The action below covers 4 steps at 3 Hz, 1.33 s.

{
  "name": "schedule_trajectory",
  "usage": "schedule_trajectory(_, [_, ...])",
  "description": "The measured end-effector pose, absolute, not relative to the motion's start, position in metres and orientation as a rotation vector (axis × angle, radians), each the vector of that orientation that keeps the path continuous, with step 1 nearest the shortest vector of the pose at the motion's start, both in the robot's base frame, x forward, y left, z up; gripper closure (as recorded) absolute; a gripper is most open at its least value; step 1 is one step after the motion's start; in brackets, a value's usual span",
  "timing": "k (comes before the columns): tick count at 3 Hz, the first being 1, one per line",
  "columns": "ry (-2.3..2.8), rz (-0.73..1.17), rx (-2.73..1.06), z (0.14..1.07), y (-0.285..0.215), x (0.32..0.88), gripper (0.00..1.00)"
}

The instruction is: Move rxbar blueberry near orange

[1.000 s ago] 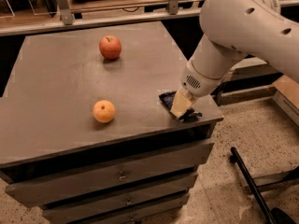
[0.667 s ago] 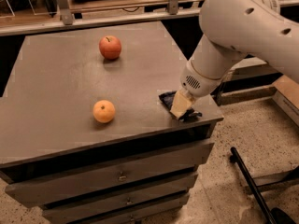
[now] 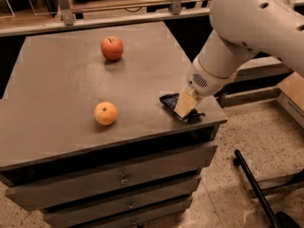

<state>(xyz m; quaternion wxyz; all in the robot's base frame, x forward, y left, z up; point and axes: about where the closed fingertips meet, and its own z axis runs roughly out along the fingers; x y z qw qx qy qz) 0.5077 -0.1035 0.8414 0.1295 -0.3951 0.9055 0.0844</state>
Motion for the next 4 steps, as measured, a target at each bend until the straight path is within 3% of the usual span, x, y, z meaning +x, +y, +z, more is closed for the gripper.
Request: schedule_trajectory(4, [2.411, 0.356, -1.192, 0.893, -0.093, 0.520, 1.00])
